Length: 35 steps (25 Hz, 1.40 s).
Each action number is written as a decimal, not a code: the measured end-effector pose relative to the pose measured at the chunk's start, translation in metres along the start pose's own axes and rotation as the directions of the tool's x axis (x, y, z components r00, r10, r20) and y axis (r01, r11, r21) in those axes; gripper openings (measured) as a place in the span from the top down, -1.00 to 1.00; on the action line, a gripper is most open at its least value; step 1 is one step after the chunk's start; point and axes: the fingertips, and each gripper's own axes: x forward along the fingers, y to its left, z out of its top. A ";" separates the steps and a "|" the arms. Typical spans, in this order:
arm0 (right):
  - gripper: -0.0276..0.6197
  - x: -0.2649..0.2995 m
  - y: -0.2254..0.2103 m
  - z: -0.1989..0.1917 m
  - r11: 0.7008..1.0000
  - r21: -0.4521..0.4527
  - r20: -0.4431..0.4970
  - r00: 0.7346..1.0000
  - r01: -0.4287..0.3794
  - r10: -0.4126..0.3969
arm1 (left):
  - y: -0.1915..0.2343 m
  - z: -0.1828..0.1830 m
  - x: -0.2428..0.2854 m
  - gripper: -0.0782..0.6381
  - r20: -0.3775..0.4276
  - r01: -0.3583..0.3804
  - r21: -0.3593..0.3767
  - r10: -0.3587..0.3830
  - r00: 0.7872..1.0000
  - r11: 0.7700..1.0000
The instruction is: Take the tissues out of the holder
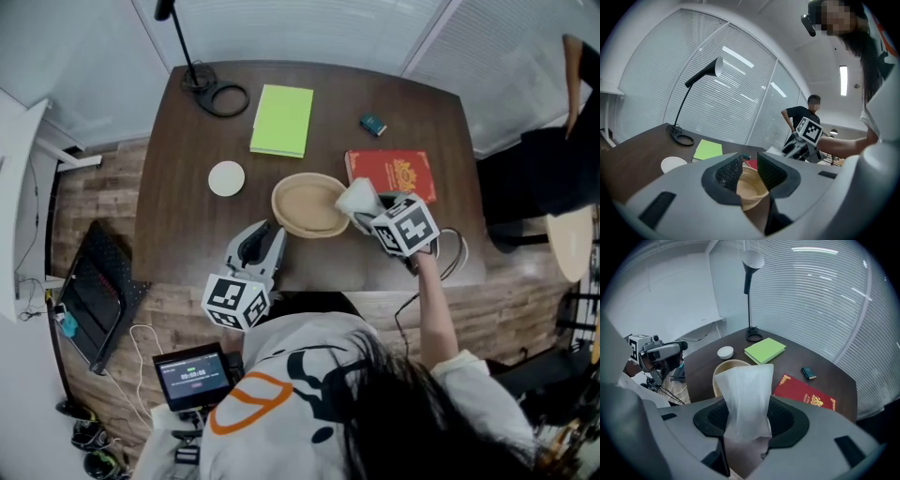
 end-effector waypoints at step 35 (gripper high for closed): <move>0.15 0.078 0.017 -0.135 0.968 0.247 -0.115 0.993 0.037 -0.009 | -0.015 -0.012 0.001 0.51 -0.042 0.033 0.020 -0.032 0.999 0.999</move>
